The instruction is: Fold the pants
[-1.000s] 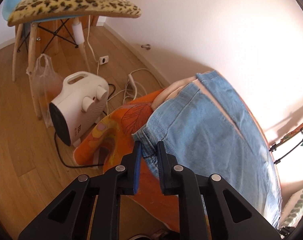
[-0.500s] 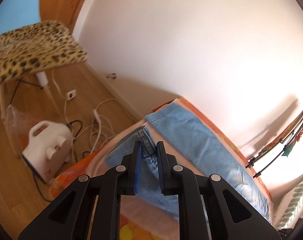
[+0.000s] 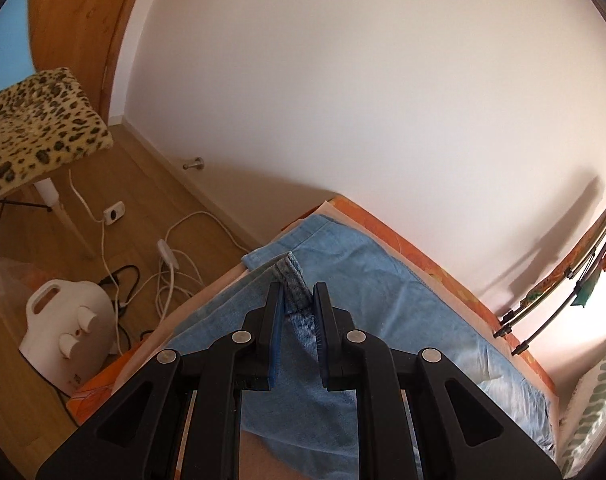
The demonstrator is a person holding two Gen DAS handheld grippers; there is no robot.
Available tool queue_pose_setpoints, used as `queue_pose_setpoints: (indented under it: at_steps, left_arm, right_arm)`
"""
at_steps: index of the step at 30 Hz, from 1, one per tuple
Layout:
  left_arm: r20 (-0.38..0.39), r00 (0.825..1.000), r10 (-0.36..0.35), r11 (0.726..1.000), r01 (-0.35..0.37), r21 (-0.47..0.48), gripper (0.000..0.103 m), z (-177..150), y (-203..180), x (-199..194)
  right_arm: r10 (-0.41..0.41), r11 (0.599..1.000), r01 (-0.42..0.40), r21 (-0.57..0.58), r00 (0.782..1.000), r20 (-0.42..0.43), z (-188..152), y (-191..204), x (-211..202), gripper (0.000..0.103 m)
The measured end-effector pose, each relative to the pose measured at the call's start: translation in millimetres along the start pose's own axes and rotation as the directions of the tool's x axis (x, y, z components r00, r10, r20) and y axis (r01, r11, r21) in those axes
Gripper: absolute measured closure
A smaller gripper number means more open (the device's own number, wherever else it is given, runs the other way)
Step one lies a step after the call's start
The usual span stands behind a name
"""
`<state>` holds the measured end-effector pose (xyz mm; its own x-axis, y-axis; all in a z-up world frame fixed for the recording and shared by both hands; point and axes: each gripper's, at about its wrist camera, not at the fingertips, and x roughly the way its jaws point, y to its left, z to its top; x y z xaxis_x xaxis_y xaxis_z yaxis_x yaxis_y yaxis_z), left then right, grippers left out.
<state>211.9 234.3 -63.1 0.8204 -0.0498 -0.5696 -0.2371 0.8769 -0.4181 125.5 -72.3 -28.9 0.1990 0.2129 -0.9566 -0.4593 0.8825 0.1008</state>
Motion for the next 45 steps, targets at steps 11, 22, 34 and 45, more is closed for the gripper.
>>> queue_pose_setpoints:
  at_steps: [11, 22, 34, 45]
  left_arm:
    - [0.008, 1.000, -0.005, 1.000, 0.005, -0.001, 0.090, 1, 1, -5]
    - [0.039, 0.999, -0.019, 0.999, 0.018, 0.040, 0.090, 28, -24, 9]
    - [0.100, 0.995, -0.009, 0.993, -0.002, 0.115, 0.090, 85, -74, 66]
    - [0.048, 0.995, 0.087, 0.977, -0.095, 0.193, 0.090, 93, -108, 181]
  right_arm:
    - [-0.149, 0.984, 0.129, -0.120, 0.974, -0.171, -21, 24, 40, 0.097]
    - [-0.420, 0.903, 0.411, -0.125, 0.906, -0.057, 28, -19, -4, 0.103]
    - [-0.604, 0.793, 0.601, -0.100, 0.797, 0.002, 119, -111, -12, 0.103]
    - [-0.667, 0.745, 0.662, -0.082, 0.744, -0.050, 160, -212, 55, 0.103]
